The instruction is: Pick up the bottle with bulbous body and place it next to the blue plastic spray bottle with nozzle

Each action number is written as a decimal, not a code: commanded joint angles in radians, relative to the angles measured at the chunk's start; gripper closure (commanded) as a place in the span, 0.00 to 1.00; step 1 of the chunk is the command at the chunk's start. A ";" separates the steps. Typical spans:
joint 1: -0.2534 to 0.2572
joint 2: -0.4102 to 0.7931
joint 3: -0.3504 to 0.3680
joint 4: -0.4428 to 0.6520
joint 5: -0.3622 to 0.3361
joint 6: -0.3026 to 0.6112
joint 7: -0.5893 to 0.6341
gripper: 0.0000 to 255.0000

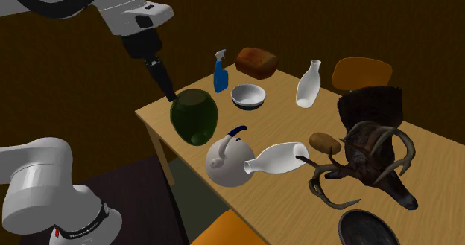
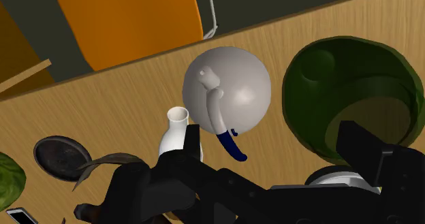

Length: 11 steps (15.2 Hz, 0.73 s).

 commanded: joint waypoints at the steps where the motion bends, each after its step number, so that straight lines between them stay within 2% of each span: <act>1: 0.000 0.000 0.000 0.000 0.000 0.000 0.000 0.00; 11: -0.036 0.262 -0.090 -0.039 -0.004 0.266 -0.040 0.00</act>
